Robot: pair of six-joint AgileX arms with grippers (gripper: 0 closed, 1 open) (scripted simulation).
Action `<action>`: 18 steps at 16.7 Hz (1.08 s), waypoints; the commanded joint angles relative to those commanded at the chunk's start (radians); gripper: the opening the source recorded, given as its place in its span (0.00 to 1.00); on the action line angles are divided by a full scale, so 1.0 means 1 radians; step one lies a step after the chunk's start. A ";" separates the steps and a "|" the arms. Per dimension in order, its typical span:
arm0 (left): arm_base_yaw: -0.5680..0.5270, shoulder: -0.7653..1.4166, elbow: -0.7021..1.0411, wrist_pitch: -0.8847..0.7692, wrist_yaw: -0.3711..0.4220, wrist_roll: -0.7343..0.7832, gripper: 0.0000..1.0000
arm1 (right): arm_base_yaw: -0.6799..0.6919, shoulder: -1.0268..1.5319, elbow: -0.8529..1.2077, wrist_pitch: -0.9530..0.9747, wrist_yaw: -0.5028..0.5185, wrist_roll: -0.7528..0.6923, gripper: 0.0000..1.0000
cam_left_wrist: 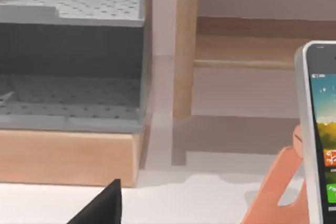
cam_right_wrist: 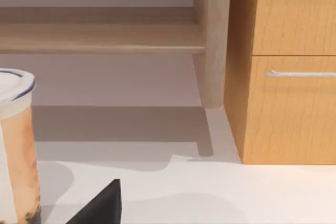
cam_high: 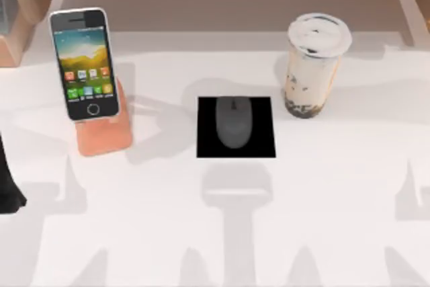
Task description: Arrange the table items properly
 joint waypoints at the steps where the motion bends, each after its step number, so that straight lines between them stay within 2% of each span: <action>1: 0.017 -0.026 -0.021 -0.004 0.021 0.013 1.00 | 0.000 0.000 0.000 0.000 0.000 0.000 1.00; 8: 0.031 -0.048 -0.039 -0.008 0.039 0.024 1.00 | 0.000 0.000 0.000 0.000 0.000 0.000 1.00; 11: 0.031 -0.048 -0.039 -0.008 0.039 0.024 1.00 | 0.037 0.060 0.015 0.045 0.032 0.019 1.00; 14: 0.031 -0.048 -0.039 -0.008 0.039 0.024 1.00 | 0.116 0.214 0.054 0.154 0.104 0.056 1.00; 18: 0.031 -0.048 -0.039 -0.008 0.039 0.024 1.00 | 0.259 0.564 0.141 0.374 0.236 0.112 1.00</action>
